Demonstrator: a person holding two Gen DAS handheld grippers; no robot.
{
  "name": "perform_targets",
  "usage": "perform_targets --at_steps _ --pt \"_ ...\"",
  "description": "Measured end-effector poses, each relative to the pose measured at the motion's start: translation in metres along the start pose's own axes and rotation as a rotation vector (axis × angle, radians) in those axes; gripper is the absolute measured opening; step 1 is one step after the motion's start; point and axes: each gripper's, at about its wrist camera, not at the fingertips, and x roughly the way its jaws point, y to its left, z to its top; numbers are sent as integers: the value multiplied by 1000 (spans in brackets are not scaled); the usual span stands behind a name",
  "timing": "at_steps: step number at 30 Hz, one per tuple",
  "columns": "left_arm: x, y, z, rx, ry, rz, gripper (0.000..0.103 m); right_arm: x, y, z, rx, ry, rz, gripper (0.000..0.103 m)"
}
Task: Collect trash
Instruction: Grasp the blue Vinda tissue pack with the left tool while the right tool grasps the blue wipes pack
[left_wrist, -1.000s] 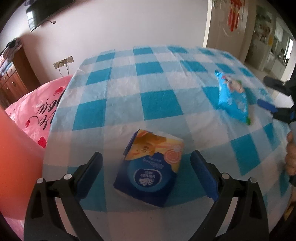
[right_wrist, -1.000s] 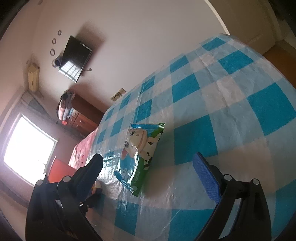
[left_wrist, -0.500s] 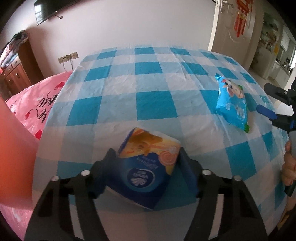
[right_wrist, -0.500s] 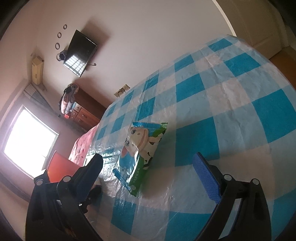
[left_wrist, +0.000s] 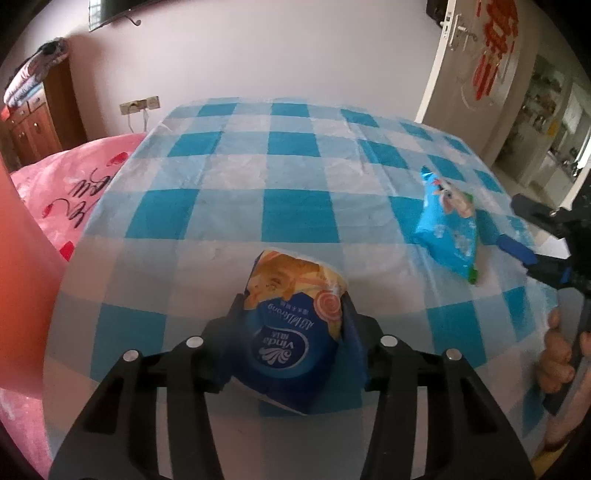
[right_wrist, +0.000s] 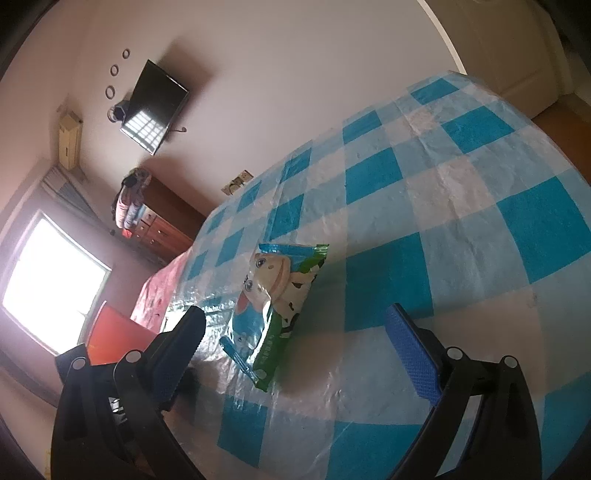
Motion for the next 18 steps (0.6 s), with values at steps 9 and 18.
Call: perform_targets --at_steps 9,18 --pt "-2 1 -9 7 -37 -44 50 3 23 -4 -110 -18 -116 96" --pt "-4 3 -11 3 -54 -62 50 28 55 15 -149 44 -239 96"
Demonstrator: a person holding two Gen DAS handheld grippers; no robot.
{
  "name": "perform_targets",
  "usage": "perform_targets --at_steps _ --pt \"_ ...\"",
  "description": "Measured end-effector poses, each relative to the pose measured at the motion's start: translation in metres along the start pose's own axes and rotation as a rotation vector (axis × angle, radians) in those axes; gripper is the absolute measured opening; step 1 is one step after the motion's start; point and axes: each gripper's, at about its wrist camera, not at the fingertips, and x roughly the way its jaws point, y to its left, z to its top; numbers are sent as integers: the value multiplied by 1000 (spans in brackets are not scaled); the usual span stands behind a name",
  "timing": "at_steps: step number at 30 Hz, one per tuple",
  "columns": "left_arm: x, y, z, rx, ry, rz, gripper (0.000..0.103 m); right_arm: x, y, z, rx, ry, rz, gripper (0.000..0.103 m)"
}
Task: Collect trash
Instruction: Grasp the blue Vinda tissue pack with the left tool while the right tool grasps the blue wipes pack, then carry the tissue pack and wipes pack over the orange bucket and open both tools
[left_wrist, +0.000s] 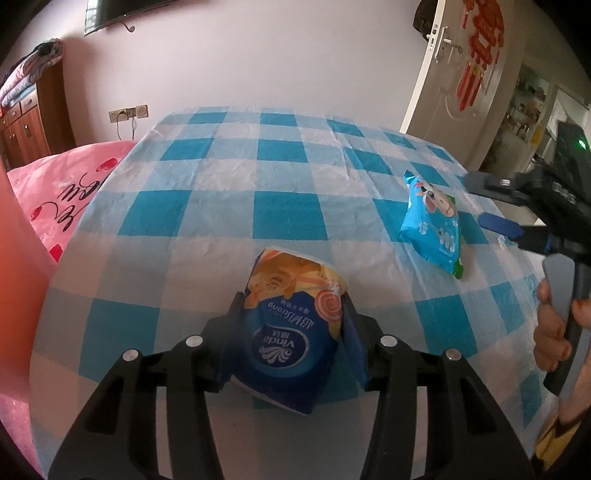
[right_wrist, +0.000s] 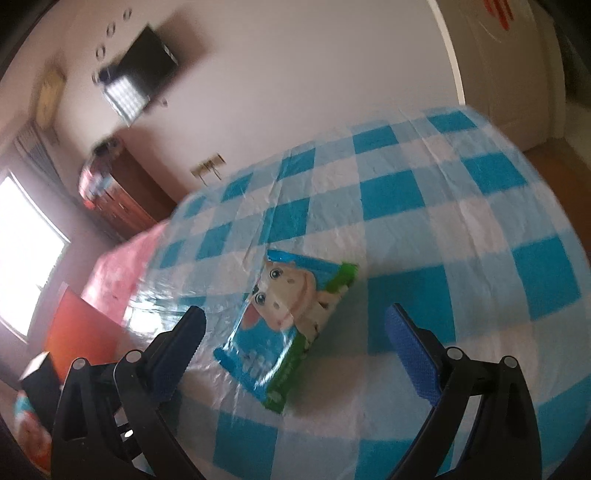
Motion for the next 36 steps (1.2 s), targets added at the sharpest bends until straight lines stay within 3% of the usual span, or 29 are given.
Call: perform_targets --at_steps 7,10,18,19,23,36 --pt "-1 4 1 -20 -3 -26 50 30 21 2 -65 47 -103 95" --pt "-1 6 1 -31 -6 -40 50 37 25 2 -73 52 -140 81" --pt "-2 14 1 -67 -3 -67 47 49 31 0 -103 53 -217 63" --pt "-3 14 1 -69 -3 -69 47 49 32 -1 -114 47 -218 54" --pt "-6 21 -1 -90 -1 -86 45 46 36 -5 -134 24 -224 49" --pt "-30 37 -2 -138 -60 -145 44 18 41 -14 -101 -24 -171 40"
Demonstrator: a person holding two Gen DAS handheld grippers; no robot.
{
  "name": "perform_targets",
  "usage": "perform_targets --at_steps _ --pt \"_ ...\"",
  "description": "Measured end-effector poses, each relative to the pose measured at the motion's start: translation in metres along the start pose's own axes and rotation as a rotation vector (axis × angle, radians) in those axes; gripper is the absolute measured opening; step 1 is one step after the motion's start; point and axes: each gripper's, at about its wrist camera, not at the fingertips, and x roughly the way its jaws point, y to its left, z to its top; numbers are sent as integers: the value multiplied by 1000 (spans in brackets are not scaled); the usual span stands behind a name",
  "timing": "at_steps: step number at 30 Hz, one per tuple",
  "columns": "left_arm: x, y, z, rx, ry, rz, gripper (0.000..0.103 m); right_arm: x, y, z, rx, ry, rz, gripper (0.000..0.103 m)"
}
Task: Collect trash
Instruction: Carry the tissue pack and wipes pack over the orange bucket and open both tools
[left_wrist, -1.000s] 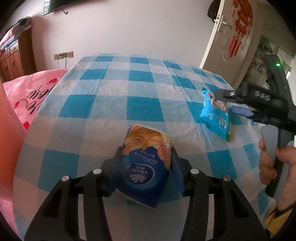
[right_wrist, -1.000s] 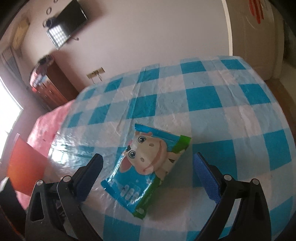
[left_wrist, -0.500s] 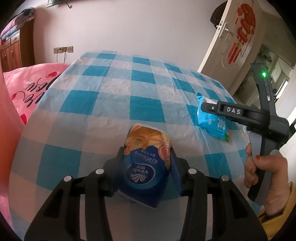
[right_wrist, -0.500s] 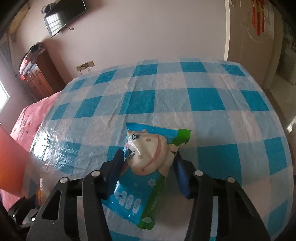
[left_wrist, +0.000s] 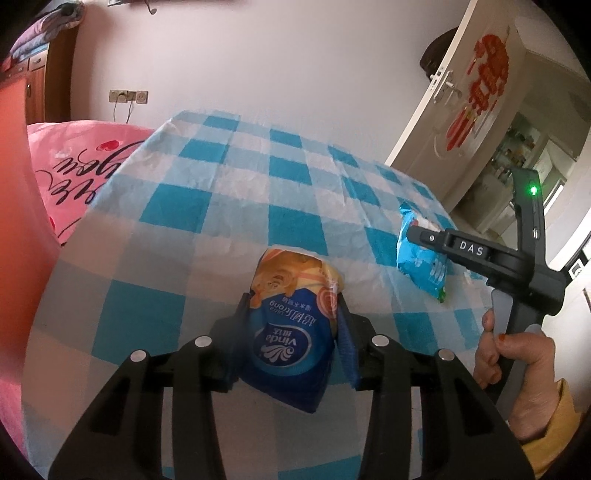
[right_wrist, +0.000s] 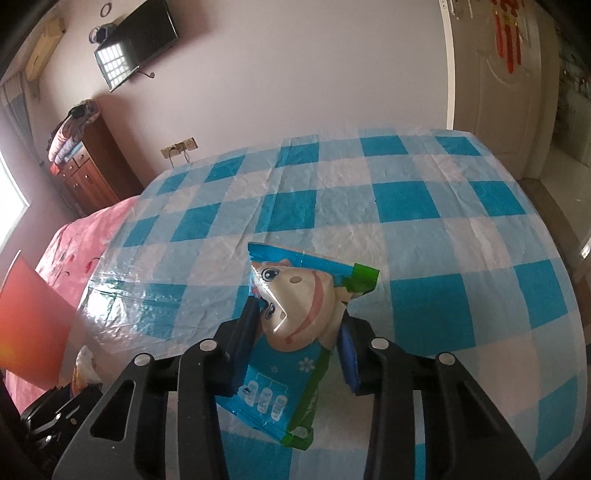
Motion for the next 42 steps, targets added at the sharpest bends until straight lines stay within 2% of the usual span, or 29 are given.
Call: perform_targets --at_steps 8,17,31,42 --pt "-33 0 8 12 -56 -9 44 -25 14 2 -7 -32 34 40" --pt "-85 13 28 15 -135 38 44 -55 57 14 -63 -80 112 40" --pt "-170 52 55 6 -287 194 44 -95 159 34 -186 -117 330 40" --pt "-200 96 64 -41 -343 327 44 -105 263 40 -332 -119 487 40"
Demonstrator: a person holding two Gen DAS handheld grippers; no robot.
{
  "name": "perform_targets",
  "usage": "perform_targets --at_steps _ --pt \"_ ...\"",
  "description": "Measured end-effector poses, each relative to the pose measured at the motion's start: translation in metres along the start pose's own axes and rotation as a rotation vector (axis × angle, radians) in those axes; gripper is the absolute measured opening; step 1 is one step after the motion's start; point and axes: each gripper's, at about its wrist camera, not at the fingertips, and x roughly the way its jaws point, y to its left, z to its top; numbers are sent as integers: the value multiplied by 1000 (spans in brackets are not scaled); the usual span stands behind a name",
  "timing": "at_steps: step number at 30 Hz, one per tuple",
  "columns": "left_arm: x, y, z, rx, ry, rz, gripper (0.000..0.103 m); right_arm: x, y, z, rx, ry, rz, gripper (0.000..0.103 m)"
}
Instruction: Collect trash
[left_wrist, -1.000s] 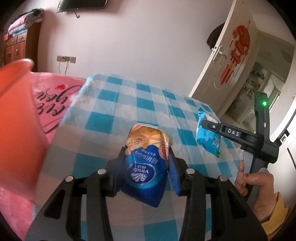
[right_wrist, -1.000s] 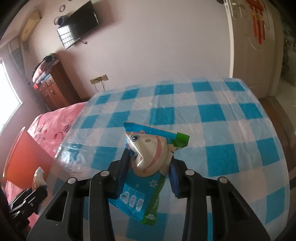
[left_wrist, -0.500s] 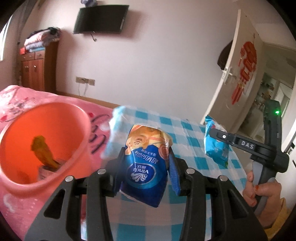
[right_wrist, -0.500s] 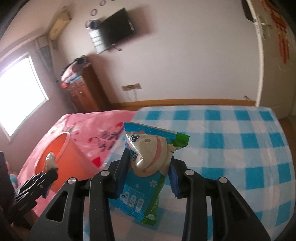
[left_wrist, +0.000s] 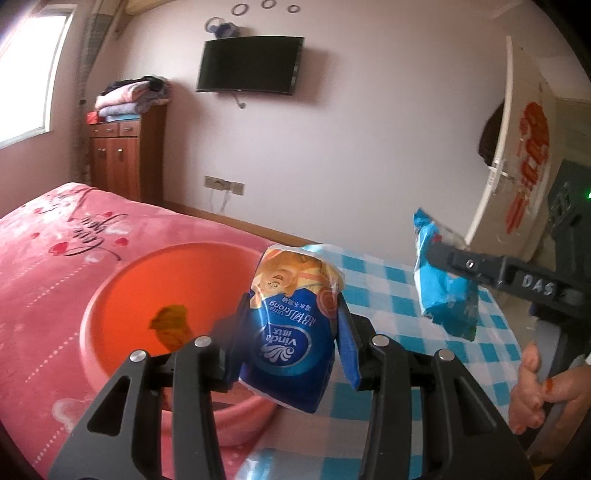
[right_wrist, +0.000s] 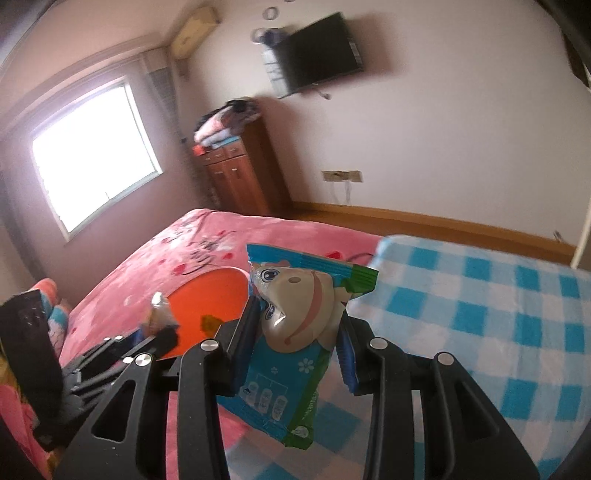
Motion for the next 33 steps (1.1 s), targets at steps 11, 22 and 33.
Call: perform_targets --at_steps 11,22,33 --pt "18 46 -7 -51 40 92 44 44 66 19 -108 22 99 40" --pt "38 64 -18 -80 92 124 54 94 87 8 -163 97 87 42" --pt "39 62 -19 -66 88 204 91 81 58 7 -81 39 49 83"
